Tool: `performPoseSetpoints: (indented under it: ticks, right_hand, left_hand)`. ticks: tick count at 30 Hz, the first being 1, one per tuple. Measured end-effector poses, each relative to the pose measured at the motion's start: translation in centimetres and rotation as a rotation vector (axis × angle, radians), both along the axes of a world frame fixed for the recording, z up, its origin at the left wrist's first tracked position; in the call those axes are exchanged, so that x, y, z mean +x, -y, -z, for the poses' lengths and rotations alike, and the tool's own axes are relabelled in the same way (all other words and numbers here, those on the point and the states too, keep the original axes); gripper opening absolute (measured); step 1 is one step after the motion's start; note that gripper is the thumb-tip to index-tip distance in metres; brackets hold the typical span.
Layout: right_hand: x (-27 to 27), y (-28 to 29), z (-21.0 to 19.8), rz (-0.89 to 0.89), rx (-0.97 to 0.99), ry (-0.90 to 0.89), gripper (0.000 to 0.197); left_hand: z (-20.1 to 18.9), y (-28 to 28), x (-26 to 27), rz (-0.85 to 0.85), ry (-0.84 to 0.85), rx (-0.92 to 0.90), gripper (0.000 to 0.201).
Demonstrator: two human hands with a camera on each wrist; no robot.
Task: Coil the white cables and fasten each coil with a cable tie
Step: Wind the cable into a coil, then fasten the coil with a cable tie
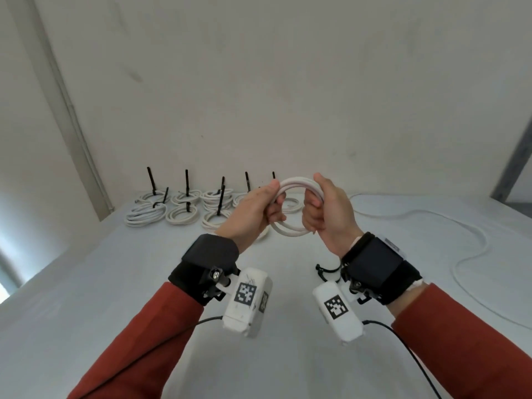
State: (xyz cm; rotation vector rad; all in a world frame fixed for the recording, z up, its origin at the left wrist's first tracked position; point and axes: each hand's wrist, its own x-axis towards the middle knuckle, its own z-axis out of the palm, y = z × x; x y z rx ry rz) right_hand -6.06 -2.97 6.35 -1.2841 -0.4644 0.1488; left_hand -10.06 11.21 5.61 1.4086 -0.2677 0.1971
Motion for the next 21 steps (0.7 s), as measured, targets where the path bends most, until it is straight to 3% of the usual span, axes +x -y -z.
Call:
performPoseSetpoints:
  ticks: [4, 7, 9, 11, 14, 17, 21]
  right_hand:
    - [2.0, 1.4, 1.3, 0.108, -0.354, 0.184, 0.047]
    - [4.1, 3.4, 2.7, 0.208, -0.642, 0.248, 0.018]
    - [4.8, 4.7, 3.7, 0.186, -0.943, 0.329, 0.009]
    - [4.7, 5.6, 4.9, 0.101, -1.238, 0.377, 0.01]
    - [3.9, 5.6, 6.1, 0.062, -1.53, 0.377, 0.026]
    - [3.6, 4.9, 6.5, 0.044, -1.648, 0.41, 0.037]
    - [3.6, 4.2, 6.7, -0.029, -1.687, 0.433, 0.033]
  left_hand:
    - [1.9, -0.2, 1.4, -0.046, -0.051, -0.001, 0.036]
    - [3.0, -0.7, 2.5, -0.141, -0.094, 0.014, 0.036]
    - [3.3, -1.1, 3.3, -0.212, -0.124, 0.029, 0.037]
    - [3.8, -1.6, 4.1, -0.273, -0.147, 0.036, 0.038]
    - [4.6, -2.1, 5.2, -0.339, -0.147, 0.045, 0.038]
    - [5.2, -2.2, 5.8, -0.366, -0.142, 0.043, 0.038]
    - [5.6, -2.1, 5.9, -0.355, -0.143, 0.039, 0.036]
